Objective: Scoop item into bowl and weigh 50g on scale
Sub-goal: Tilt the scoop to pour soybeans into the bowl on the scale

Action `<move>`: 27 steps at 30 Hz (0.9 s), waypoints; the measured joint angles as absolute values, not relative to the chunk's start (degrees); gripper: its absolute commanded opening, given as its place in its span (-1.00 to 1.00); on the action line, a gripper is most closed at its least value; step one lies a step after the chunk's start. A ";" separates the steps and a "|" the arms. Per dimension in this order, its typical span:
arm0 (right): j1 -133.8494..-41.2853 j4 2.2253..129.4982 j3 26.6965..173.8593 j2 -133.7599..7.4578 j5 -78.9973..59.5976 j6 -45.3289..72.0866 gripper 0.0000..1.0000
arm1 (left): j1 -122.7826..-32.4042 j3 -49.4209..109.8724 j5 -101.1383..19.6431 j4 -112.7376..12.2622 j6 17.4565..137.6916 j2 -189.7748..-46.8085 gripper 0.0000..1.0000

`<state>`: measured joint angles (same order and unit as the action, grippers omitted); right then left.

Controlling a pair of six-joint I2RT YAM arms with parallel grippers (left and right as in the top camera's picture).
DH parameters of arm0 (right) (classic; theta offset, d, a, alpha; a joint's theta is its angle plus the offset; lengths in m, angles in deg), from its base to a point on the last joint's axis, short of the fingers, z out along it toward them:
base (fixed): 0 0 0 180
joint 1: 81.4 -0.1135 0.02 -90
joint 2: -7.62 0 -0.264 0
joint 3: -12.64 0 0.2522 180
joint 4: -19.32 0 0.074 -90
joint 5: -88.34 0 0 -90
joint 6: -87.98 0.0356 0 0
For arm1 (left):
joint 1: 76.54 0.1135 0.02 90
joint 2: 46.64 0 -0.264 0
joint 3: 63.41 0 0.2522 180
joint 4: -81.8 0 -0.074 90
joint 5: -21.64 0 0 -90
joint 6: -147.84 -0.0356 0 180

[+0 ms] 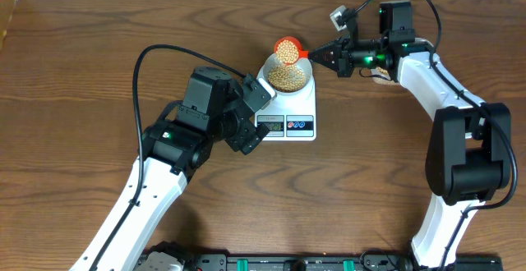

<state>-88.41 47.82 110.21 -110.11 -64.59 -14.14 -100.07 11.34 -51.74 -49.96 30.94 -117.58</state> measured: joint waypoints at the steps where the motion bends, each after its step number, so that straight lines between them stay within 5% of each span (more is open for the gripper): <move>1: -88.41 47.82 110.21 -110.11 -64.59 -14.58 -0.98 | -100.07 11.34 -51.72 -49.96 30.94 -117.58 0.72; 27: -88.41 47.84 110.21 -110.11 -62.23 -17.72 -0.98 | -100.07 11.36 -51.72 -49.96 30.94 -117.58 0.71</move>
<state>-88.41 47.84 110.21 -110.11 -62.23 -17.72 -100.07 11.36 -51.72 -49.96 30.94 -117.58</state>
